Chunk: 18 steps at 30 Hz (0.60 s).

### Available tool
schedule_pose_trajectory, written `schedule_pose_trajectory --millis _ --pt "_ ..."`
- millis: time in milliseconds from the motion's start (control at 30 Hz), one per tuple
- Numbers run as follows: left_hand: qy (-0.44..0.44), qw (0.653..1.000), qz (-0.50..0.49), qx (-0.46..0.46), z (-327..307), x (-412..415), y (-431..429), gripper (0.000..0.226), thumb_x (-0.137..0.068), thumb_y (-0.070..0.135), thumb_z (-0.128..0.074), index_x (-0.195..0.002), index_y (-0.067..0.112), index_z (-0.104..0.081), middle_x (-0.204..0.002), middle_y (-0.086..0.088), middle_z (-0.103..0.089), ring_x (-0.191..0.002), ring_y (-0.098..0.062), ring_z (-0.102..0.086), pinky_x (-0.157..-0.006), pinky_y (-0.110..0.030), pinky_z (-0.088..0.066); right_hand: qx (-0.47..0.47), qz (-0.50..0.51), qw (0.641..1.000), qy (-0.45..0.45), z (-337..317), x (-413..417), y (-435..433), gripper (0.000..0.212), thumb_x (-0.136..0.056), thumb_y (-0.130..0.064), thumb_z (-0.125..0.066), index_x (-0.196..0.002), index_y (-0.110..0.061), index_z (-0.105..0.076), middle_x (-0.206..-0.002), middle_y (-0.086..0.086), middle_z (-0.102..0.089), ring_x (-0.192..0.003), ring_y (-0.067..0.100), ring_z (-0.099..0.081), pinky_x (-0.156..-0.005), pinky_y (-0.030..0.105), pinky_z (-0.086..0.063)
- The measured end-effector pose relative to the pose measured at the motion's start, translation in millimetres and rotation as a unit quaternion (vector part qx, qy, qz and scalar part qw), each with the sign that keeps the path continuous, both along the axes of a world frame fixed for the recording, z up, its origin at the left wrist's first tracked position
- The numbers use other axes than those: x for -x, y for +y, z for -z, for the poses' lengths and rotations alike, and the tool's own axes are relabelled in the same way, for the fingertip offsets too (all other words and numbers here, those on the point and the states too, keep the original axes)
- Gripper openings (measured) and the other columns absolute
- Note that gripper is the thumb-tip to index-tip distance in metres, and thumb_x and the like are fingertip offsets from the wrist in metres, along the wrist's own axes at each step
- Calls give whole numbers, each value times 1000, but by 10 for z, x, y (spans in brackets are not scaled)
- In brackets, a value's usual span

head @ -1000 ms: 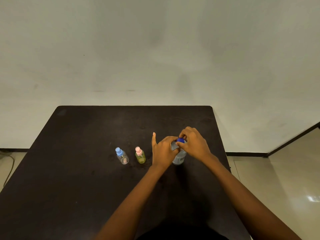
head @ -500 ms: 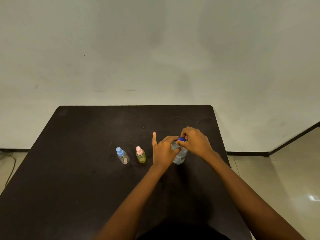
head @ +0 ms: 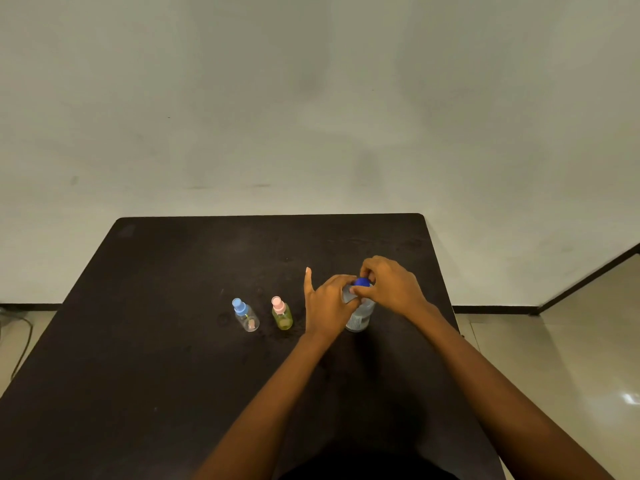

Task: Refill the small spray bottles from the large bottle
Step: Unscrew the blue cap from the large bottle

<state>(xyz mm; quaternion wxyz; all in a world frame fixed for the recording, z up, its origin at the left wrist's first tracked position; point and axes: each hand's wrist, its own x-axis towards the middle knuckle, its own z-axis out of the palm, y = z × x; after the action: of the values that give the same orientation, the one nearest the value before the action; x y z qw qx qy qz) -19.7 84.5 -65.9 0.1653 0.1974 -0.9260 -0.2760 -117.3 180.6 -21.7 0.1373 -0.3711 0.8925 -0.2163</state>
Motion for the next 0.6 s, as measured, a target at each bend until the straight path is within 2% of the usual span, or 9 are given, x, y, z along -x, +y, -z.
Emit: schedule_pose_trajectory --millis 67,133,233,333,433,600 --pt "-1 1000 -1 -2 1 3 3 33 -82 39 -62 -110 21 -63 -111 6 -67 -105 -8 -60 -112 -34 13 -5 -18 1000 2 13 -1 10 21 -79 -27 -68 -95 -18 -59 -95 -3 -53 -90 13 -54 -79 30 -50" --pt "-4 1000 -7 1 -11 4 10 33 -83 38 -63 -109 18 -63 -111 3 -67 -105 -10 -61 -112 -35 12 -5 -54 998 -8 28 5 15 22 -79 -18 -67 -100 -16 -61 -104 1 -54 -98 16 -52 -83 34 -50" --pt "-5 1000 -10 2 -21 5 17 33 -82 36 -63 -108 16 -64 -109 1 -68 -103 -12 -62 -113 -35 11 12 -67 997 -35 4 3 16 26 -76 -12 -67 -101 -16 -61 -106 2 -54 -100 17 -51 -84 36 -50" --pt "-5 1000 -7 -4 -10 4 16 32 -83 37 -62 -110 22 -63 -111 6 -67 -104 -8 -61 -112 -35 13 22 -9 999 -40 -9 -23 -8 29 -77 -25 -70 -101 -18 -55 -98 -2 -52 -91 15 -54 -79 31 -50" --pt "-11 1000 -4 -4 8 8 -1 32 -83 38 -61 -112 25 -62 -113 9 -66 -106 -5 -59 -112 -35 14 -24 32 999 0 -16 -23 -34 26 -79 -37 -68 -92 -18 -56 -92 -2 -55 -81 11 -53 -72 25 -46" --pt "-16 1000 -8 -3 6 18 6 32 -83 37 -62 -110 20 -63 -111 5 -67 -105 -9 -60 -114 -38 10 -20 -15 1000 -17 -41 -21 -54 18 -78 -16 -67 -95 -13 -62 -103 3 -55 -91 16 -55 -80 33 -51"
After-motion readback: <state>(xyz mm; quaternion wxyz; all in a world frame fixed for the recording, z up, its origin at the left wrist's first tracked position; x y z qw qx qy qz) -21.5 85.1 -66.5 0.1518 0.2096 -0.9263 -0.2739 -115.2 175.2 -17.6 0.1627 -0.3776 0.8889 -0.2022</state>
